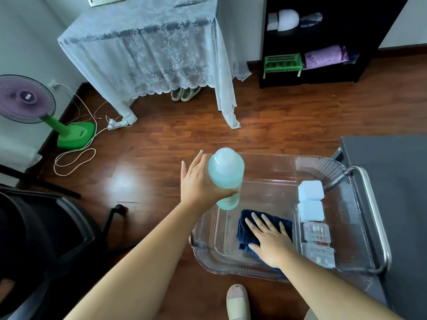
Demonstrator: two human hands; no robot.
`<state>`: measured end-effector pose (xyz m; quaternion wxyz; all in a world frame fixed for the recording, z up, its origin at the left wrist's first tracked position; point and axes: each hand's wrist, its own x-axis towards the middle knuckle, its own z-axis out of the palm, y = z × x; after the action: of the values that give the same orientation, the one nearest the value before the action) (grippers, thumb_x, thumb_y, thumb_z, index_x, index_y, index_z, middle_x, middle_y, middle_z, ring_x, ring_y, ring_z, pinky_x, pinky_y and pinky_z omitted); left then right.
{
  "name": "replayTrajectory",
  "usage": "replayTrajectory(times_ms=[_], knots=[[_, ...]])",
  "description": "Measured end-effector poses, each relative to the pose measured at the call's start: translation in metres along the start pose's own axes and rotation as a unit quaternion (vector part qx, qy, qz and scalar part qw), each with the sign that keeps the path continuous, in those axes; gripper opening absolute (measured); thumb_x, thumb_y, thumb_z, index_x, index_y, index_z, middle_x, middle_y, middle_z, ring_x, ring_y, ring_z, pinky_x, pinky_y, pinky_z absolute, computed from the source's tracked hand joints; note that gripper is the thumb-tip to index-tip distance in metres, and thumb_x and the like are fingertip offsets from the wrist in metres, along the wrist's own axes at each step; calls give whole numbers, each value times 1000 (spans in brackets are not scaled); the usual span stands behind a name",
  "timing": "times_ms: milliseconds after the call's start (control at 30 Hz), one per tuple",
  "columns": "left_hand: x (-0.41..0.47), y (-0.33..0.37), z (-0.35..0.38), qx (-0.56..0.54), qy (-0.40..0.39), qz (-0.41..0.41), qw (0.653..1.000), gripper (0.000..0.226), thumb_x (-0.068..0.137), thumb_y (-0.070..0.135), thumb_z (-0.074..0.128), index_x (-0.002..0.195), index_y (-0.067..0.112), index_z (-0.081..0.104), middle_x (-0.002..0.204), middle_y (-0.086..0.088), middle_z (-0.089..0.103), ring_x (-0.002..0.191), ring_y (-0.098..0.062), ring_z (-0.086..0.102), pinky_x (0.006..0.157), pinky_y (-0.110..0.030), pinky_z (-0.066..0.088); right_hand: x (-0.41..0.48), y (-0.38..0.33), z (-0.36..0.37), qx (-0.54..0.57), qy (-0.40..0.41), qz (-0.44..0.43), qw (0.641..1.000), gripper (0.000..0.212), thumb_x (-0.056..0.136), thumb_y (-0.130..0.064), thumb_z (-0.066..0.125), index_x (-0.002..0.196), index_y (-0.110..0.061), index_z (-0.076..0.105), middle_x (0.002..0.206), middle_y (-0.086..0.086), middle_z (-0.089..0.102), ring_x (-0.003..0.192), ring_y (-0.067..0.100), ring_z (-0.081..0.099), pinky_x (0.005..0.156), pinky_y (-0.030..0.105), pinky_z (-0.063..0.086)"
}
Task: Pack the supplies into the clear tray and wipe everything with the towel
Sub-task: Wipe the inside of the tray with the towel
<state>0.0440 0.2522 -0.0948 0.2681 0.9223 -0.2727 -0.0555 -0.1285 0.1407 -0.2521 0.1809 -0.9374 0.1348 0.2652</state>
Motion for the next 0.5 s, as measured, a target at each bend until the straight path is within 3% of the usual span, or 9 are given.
replayTrajectory(times_ms=[100,200,300,500], knots=[[-6,-5,-3,-32,-26,-42,998,96,49,52,86,128,21,40,139,0,48,132,-21,38,116,-48,21,-3,-5,6,-35,43,6,998,65,97,-52,24,148,-35,-13,158,-9,-17,147,19,-12,115,52,-10],[-9,-9,-4,-106,-36,-66,992,83,47,43,88,117,29,44,114,6,56,109,-21,50,93,-48,46,5,-6,9,-53,78,21,995,66,98,-50,22,149,-25,-12,160,-1,-14,147,23,-12,115,49,-12],[-11,-11,-2,-126,-39,-63,989,83,47,40,88,118,31,44,111,10,56,105,-18,52,86,-46,51,32,1,-7,-19,95,52,994,66,99,-45,22,150,-19,-10,160,4,-12,147,25,-10,117,46,-6],[-11,-13,2,-102,-23,-45,993,88,49,42,88,124,29,43,114,10,57,107,-20,53,90,-45,48,82,20,-42,-8,97,59,994,66,100,-43,23,150,-14,-9,160,7,-13,148,23,-9,119,43,-1]])
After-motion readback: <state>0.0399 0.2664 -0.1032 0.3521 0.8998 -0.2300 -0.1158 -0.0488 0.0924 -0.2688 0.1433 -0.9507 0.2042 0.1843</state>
